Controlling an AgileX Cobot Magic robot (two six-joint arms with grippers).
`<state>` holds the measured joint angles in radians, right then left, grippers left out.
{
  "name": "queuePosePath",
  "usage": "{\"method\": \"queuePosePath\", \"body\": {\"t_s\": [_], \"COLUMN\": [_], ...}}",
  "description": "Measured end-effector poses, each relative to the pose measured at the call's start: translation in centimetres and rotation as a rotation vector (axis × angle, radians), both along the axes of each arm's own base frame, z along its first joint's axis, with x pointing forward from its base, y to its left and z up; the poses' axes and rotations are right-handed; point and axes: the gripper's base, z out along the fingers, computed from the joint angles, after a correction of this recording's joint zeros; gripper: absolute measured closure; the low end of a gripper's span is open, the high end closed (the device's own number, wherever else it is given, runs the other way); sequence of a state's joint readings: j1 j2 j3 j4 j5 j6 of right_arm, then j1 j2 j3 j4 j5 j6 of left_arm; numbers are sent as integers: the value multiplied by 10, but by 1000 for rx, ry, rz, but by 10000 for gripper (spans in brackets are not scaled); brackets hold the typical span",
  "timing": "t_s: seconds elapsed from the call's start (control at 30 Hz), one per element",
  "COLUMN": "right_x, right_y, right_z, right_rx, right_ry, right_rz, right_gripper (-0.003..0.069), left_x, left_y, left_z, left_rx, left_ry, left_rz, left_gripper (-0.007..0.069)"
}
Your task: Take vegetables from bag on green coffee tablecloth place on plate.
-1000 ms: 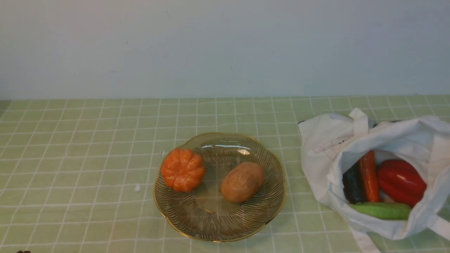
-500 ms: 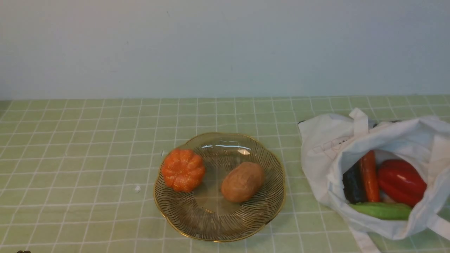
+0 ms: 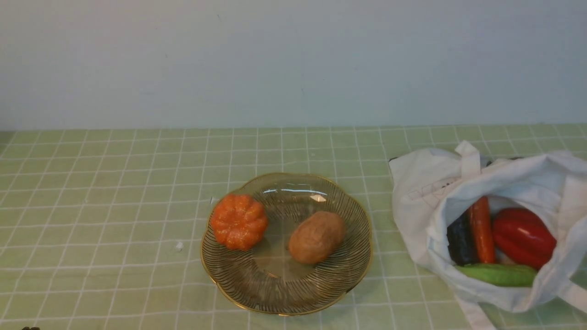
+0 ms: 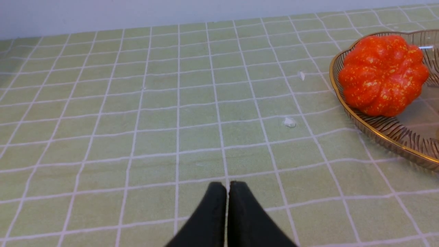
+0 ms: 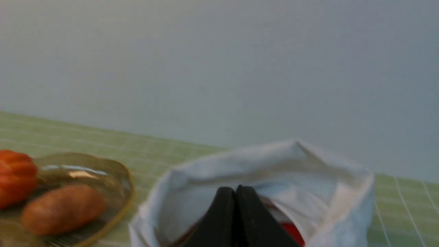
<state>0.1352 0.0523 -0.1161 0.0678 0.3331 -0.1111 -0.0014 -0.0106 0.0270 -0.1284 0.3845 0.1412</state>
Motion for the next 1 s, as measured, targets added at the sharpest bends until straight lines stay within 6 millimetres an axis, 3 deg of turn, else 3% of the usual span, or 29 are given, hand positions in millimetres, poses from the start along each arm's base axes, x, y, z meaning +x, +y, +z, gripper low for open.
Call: {"method": "queuePosePath", "body": {"t_s": [0.1, 0.17, 1.0], "right_x": [1, 1, 0], "right_y": [-6, -7, -8], "right_z": [-39, -47, -47], "right_rx": [-2, 2, -1], "right_ry": [84, 113, 119], "right_rz": [-114, -137, -141], "right_gripper": [671, 671, 671], "left_x": [0, 0, 0], "left_y": [0, 0, 0], "left_z": [0, 0, 0], "left_rx": [0, 0, 0], "left_ry": [0, 0, 0], "left_rz": [0, 0, 0], "left_gripper": [629, 629, 629]}}
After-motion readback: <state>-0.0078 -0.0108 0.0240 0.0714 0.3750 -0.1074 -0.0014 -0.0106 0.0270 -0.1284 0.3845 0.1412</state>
